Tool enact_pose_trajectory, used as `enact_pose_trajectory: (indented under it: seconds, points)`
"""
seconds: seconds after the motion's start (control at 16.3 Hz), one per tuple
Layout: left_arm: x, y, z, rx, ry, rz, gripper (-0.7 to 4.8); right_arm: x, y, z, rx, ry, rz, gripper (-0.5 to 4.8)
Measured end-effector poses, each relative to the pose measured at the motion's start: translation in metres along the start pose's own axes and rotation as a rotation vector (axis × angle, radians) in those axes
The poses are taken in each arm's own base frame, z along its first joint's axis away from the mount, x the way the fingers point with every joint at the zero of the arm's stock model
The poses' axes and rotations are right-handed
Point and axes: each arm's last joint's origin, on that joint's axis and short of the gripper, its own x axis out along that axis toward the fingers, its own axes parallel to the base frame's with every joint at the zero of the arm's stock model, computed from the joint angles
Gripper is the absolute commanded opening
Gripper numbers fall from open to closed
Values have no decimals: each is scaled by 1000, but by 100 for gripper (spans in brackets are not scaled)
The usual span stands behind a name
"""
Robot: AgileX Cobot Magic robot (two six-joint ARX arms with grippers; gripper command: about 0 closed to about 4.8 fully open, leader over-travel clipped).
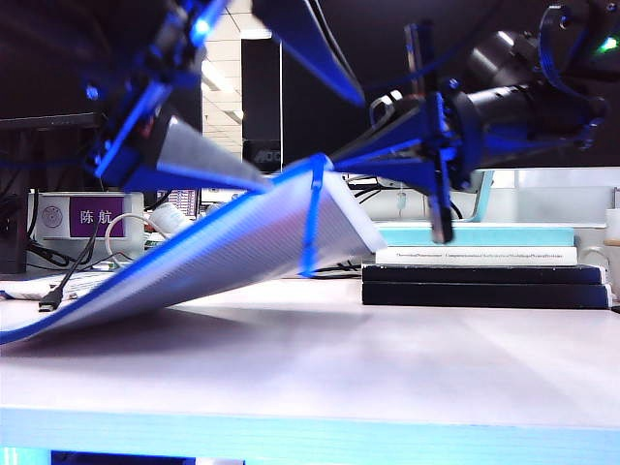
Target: Pick up the transparent plastic file bag with a blue zipper and open its zipper.
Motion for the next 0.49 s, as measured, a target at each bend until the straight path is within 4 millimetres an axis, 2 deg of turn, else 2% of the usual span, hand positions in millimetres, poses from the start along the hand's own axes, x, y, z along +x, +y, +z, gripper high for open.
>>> enact_pose_trajectory:
  seconds: [0.06,0.31,0.49]
  points:
    - [1,1,-1,0,-7,29,396,1,1,0,4,2,7,-1]
    - [6,7,-1,47,-68,159,396,3,13,-1,-6,35,60,-1]
    - [12,6,0,67,-98,150,389,6,26,-4,-27,56,81,-1]
